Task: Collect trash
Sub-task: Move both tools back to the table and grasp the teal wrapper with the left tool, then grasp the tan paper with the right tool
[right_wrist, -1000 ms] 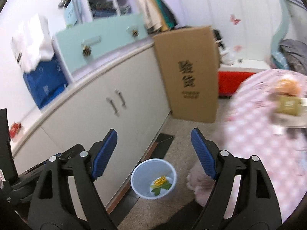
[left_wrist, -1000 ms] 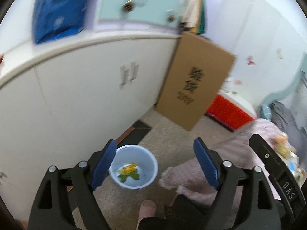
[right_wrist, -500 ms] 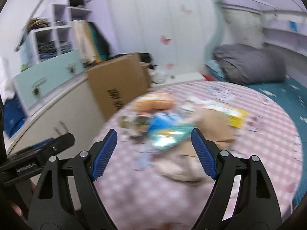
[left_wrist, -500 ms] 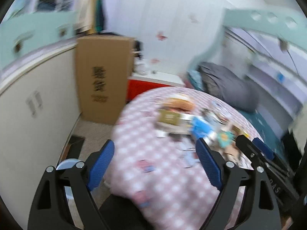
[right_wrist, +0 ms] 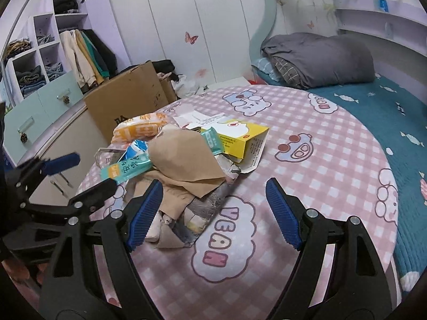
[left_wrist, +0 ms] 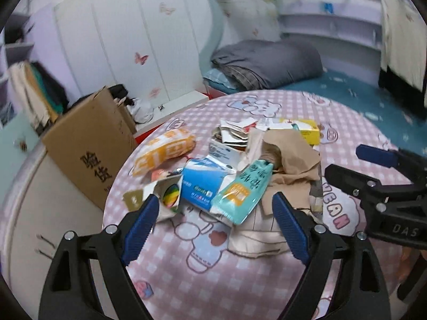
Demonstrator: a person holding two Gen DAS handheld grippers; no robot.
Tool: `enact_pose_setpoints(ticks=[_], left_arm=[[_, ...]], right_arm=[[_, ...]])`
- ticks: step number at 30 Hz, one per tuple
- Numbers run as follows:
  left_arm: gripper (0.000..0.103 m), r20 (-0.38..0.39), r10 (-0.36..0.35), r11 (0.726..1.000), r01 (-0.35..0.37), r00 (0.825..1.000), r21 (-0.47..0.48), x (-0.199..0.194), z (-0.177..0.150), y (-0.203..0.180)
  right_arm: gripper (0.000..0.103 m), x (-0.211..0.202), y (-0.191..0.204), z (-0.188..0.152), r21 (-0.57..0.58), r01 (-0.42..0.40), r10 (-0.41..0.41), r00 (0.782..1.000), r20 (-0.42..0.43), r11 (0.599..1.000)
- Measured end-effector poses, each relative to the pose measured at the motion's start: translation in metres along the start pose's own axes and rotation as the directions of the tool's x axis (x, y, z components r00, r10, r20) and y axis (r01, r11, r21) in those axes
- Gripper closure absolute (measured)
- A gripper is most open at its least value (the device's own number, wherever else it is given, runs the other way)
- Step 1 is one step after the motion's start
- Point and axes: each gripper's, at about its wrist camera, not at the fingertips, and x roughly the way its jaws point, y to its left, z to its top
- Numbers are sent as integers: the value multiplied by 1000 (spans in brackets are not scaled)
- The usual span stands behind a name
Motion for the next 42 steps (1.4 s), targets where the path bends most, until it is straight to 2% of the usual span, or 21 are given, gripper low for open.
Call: enact_pose_setpoints(ticks=[5,7,9,11,14,20,25,28,29,31,34,35,36,38,42], left_arm=[[19,-23,-27,993,30,999,116,18,11,-9],[29,-22,-41,989,44,999,145,21,13,-12],[51,-42,-79,986,84,996,142,26,14,-12],[57,-58,-107,985,113,993,131,30,13,-11],[75,-51,-181,979,185,982,83,28,9,-6],[77,-3,-215,977,215,977,-20,17,-2,11],[79,57,-191,973,196,980,-120,1,-13,29],[89,87,-161,968,175,983,-182,-7,-19,39],[94,91,-152,964,168,984,-207,-9,-21,44],[94,86,-124,961,142,988,-237,-9,-23,49],[94,91,-116,954,137,989,-269,-11,-27,57],[94,98,-112,952,135,989,-275,-13,-28,58],[94,103,-111,950,136,988,-282,-15,-29,61],[94,116,-114,944,144,987,-298,-19,-30,64],[95,161,-125,927,174,979,-334,-31,-32,73]], right_arm=[[25,9,-5,3,-9,-10,10,1000,-22,1000],[25,12,-6,4,-13,-25,25,999,-33,1000],[25,20,-5,6,-12,-48,48,997,-54,999],[25,24,-2,6,-20,-54,53,997,-63,998],[25,29,0,8,-24,-74,72,994,-76,997],[25,37,7,13,-40,-106,103,991,-82,994],[25,42,15,19,-77,-103,97,992,-77,992],[26,47,24,24,-107,-109,101,992,-82,988],[29,50,28,25,-118,-111,101,991,-87,987],[34,56,32,27,-128,-123,109,988,-109,984],[54,64,35,27,-144,-127,108,985,-131,981],[70,64,35,27,-143,-126,108,986,-130,982],[80,63,34,28,-139,-122,105,986,-126,983],[93,59,32,29,-141,-107,92,989,-113,984],[96,45,33,33,-132,-82,74,995,-66,988]])
